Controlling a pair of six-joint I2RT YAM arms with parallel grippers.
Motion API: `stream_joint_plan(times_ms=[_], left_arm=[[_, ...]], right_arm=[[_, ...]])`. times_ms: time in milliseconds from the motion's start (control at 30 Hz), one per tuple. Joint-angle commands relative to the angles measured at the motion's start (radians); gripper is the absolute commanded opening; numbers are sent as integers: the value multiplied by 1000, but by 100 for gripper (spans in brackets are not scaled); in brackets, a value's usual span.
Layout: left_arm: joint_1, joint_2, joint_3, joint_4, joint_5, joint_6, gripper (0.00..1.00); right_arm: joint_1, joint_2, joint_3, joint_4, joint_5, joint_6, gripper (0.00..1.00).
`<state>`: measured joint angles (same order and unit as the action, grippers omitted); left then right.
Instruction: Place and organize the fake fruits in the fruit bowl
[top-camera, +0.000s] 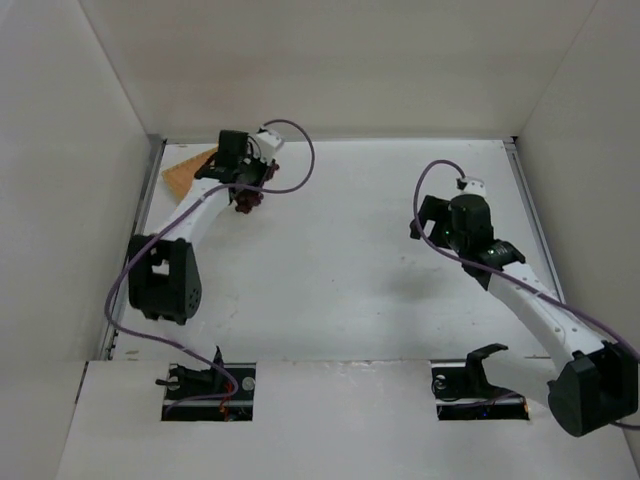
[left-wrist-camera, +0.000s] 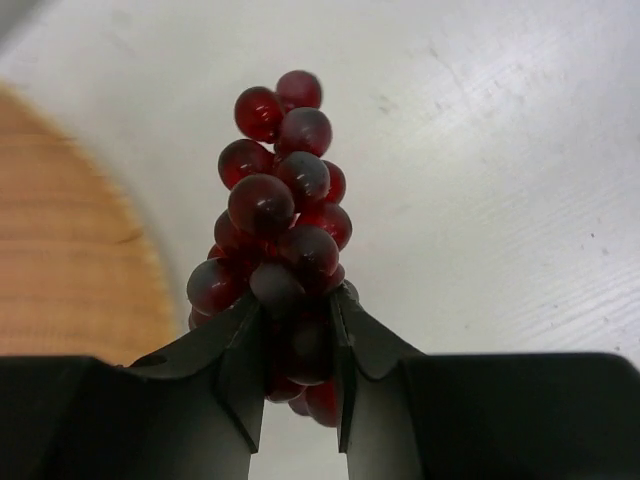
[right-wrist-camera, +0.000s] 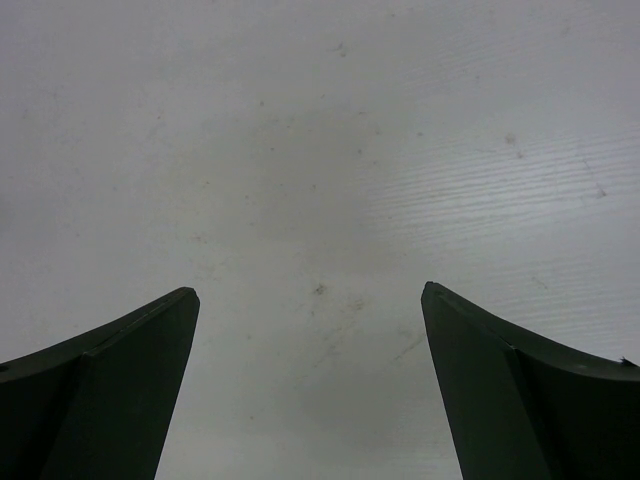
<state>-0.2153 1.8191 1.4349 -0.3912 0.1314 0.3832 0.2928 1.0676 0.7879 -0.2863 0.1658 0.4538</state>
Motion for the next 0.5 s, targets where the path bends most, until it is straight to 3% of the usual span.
stream_joint_plan(times_ms=[0, 200, 467], left_arm=[[67, -219, -28, 161, -88, -35, 18], [219, -208, -45, 218, -170, -46, 20], [353, -77, -64, 383, -75, -67, 24]], right_arm=[[100, 51, 76, 71, -26, 0, 100], [269, 256, 223, 147, -46, -43, 100], [375, 433, 411, 138, -49, -75, 100]])
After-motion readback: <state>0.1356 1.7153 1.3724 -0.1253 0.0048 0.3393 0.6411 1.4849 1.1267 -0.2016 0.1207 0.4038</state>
